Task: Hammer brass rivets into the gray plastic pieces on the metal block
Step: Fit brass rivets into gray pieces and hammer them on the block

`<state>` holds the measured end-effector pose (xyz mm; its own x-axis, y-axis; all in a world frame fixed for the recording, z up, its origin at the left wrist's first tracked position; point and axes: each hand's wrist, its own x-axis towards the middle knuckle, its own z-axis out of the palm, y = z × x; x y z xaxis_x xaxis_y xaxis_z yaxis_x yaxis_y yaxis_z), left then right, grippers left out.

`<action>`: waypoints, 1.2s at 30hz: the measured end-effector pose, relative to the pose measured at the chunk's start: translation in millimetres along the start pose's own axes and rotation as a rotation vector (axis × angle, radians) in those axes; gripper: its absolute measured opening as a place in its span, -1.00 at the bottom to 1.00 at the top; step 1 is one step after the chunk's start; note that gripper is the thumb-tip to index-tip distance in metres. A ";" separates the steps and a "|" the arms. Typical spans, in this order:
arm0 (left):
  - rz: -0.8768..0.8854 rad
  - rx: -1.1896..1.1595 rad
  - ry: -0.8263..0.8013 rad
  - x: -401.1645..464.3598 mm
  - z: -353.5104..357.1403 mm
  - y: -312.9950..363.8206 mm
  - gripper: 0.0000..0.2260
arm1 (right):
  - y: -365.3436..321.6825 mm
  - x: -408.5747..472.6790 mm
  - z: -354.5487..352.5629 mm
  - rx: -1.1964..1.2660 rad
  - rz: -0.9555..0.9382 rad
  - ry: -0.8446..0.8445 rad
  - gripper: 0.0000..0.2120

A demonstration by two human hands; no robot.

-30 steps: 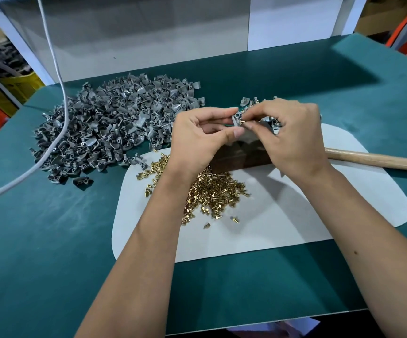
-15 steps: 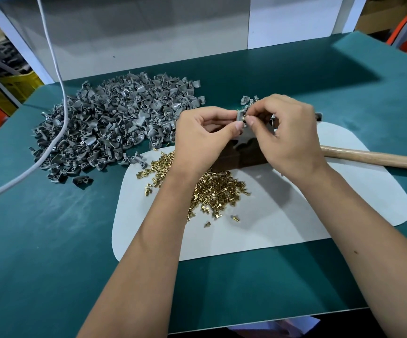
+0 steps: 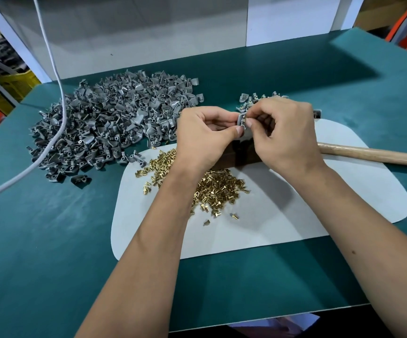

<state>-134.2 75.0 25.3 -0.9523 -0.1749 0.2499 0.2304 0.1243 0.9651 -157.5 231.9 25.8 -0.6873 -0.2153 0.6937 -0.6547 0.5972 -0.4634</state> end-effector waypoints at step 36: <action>0.203 0.256 0.054 -2.5 4.6 3.2 -0.66 | -3.8 2.9 -4.5 0.148 0.211 -0.043 -0.76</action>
<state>-132.0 80.3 27.4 -0.8787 -0.1717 0.4455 0.3501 0.4025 0.8458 -155.6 232.5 32.1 -0.8244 -0.1318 0.5505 -0.5317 0.5138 -0.6733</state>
